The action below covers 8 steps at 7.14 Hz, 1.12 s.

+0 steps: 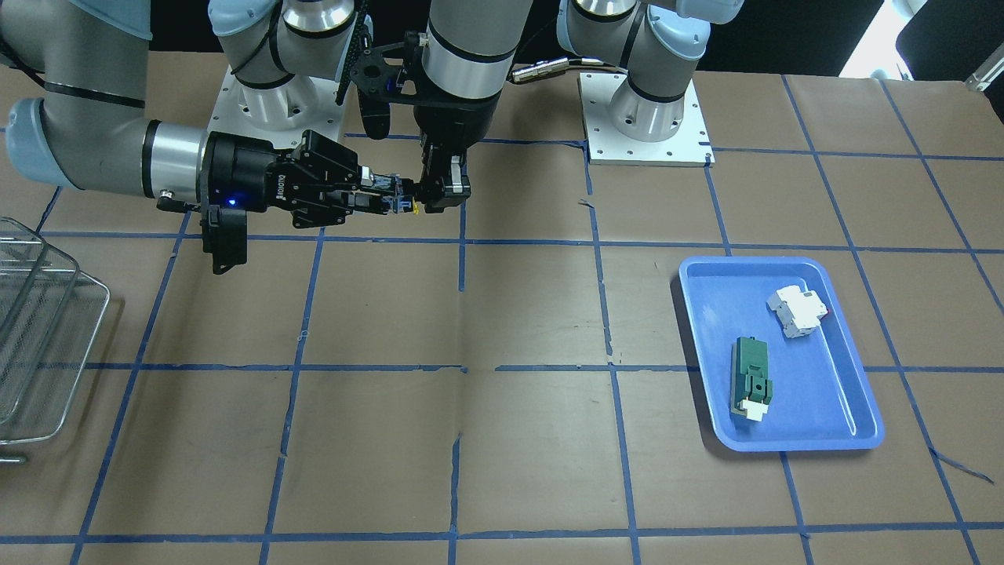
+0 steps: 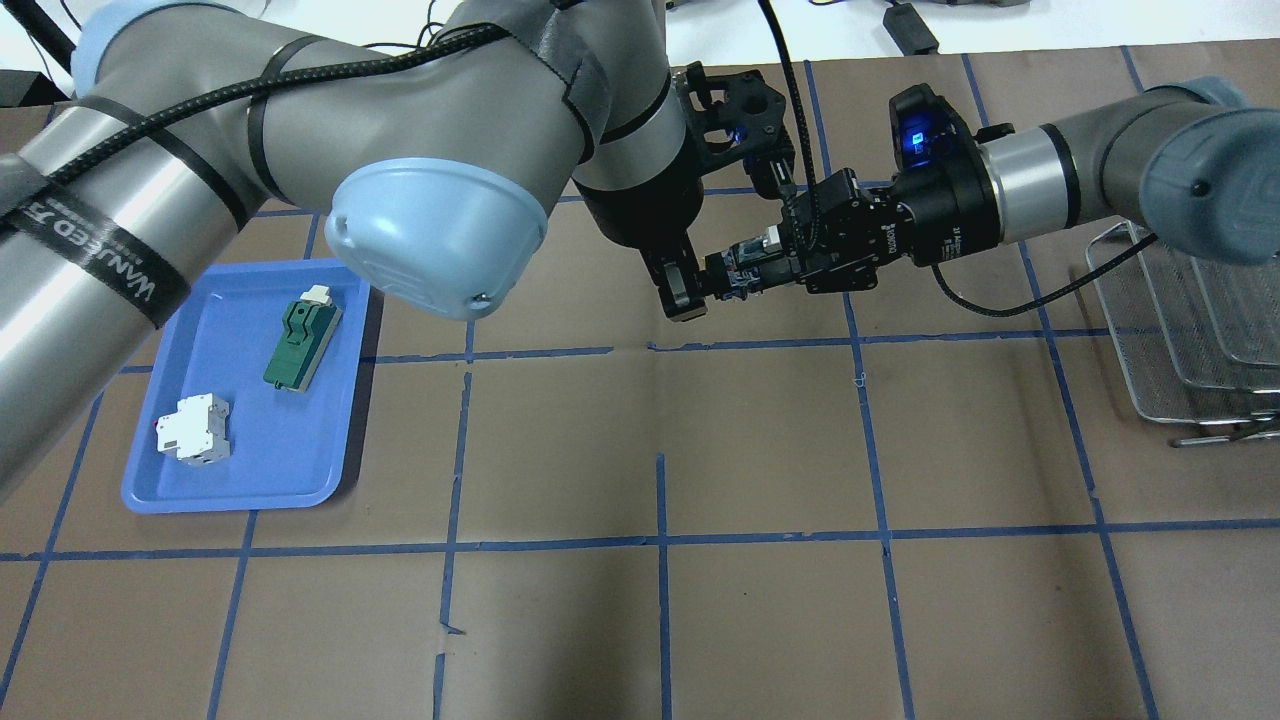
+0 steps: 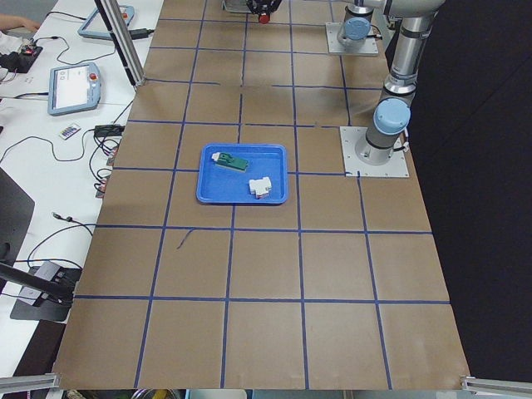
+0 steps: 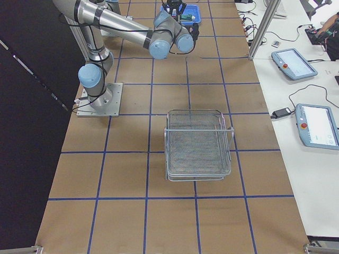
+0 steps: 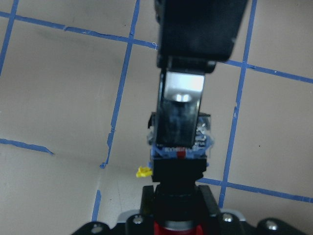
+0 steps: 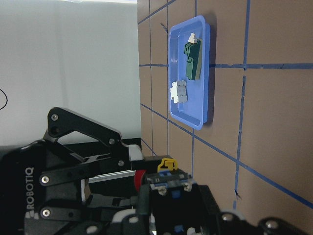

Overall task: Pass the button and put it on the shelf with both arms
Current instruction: 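Close the right gripper on the push button held by the left gripper, then carry the push button toward the mesh basket while the left gripper withdraws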

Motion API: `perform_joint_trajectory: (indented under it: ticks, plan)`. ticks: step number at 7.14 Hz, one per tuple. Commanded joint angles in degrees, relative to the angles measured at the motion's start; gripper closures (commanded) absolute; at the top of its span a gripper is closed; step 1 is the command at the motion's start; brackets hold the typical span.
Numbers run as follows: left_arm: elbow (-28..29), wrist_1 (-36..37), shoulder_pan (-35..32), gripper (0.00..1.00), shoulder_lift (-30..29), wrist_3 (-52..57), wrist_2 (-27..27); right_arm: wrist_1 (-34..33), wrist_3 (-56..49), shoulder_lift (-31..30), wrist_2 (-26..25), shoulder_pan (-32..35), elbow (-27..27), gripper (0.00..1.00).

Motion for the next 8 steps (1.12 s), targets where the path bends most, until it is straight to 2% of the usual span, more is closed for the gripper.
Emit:
perform_joint_trajectory:
  ticks: [1,3,4,5,7,8]
  plan:
    - [0.00,0.00,-0.03,0.00,0.09,-2.77,0.02,0.05,0.23,-0.16,-0.01,-0.03,-0.09,0.75]
    - [0.26,-0.70,0.58,0.00,2.01,-2.78,0.46,-0.03,0.40,-0.24,-0.27,-0.12,-0.35,0.75]
    - [0.09,-2.27,1.02,0.00,3.15,-2.86,0.72,-1.77,0.93,-0.85,-4.53,-0.38,-1.31,0.75]
    - [-0.08,-6.90,3.46,0.00,5.08,-2.86,1.08,-3.36,5.63,-2.08,-15.63,-1.08,-5.15,0.75]
    - [-0.17,-18.57,15.03,0.00,9.91,-2.78,1.17,-3.54,7.17,-2.44,-28.42,-3.18,-11.23,0.75]
    - [-0.26,-21.76,18.57,0.00,12.11,-2.78,1.25,-5.03,8.74,-3.05,-35.62,-4.32,-14.56,0.75]
